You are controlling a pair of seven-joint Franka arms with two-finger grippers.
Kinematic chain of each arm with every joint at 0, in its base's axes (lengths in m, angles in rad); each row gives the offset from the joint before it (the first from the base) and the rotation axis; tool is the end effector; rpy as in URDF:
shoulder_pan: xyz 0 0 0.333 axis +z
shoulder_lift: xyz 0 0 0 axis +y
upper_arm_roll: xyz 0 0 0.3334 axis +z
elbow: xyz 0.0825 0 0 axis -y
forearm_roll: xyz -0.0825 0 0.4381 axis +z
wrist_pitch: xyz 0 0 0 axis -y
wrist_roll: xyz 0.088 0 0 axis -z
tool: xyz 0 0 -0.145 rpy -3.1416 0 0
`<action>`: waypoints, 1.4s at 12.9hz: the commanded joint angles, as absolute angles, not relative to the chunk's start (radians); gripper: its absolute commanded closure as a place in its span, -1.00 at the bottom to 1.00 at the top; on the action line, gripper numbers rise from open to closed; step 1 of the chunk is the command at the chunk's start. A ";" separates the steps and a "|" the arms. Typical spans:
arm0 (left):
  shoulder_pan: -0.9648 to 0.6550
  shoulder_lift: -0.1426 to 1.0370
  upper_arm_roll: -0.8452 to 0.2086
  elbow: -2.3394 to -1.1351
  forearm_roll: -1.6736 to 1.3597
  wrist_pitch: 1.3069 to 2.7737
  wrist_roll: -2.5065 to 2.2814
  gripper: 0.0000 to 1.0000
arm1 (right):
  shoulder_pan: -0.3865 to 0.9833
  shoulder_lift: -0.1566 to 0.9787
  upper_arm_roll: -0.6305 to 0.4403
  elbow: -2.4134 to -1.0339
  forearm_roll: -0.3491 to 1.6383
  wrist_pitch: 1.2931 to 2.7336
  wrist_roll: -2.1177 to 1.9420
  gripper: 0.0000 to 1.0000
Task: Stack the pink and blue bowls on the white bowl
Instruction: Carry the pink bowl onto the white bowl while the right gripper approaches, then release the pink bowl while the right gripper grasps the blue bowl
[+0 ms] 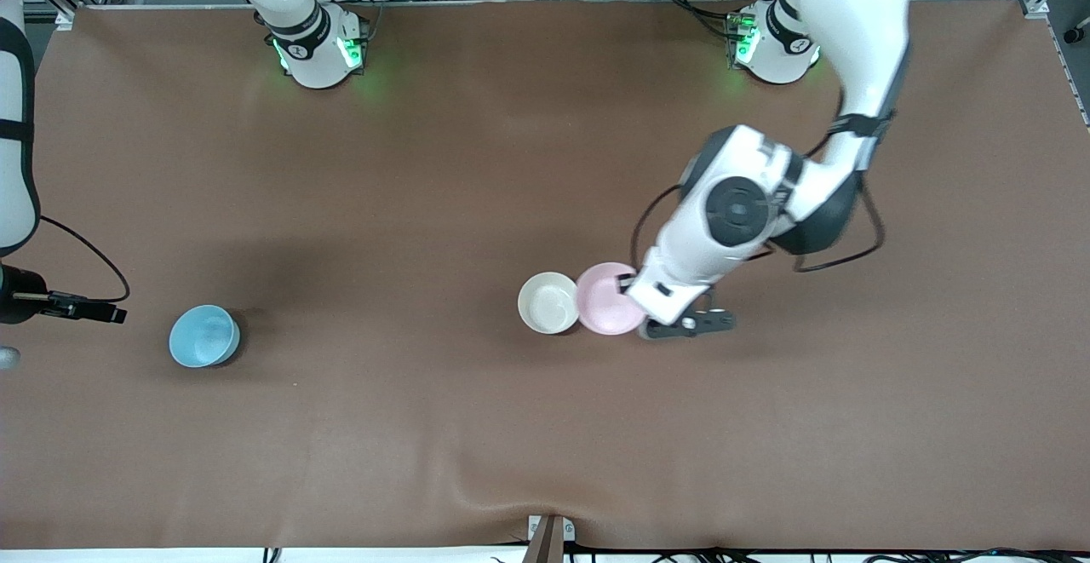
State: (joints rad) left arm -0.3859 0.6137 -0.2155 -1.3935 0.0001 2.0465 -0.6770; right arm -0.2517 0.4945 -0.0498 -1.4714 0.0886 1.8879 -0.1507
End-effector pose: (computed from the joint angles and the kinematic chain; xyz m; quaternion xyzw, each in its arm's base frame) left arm 0.6629 -0.4210 0.3150 0.9961 0.0584 -0.0154 0.0647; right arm 0.7142 -0.2070 0.3440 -0.9949 0.0881 0.0310 0.0375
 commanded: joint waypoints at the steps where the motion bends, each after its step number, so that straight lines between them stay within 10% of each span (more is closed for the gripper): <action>1: -0.428 0.692 -0.207 -1.345 -0.020 2.136 -0.704 1.00 | -0.244 0.502 -0.046 -1.462 0.100 1.888 -0.143 -1.00; 18: -0.492 0.787 -0.201 -1.374 -0.026 2.221 -0.727 1.00 | -0.218 0.680 -0.046 -1.620 0.090 2.296 -0.175 -1.00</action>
State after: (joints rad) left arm -0.4851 0.7789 -0.2060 -1.3862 -0.0028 2.2066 -0.7271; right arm -0.2200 0.6811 -0.0451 -1.5743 0.0893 2.2353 -0.1607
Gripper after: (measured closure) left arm 0.974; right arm 0.000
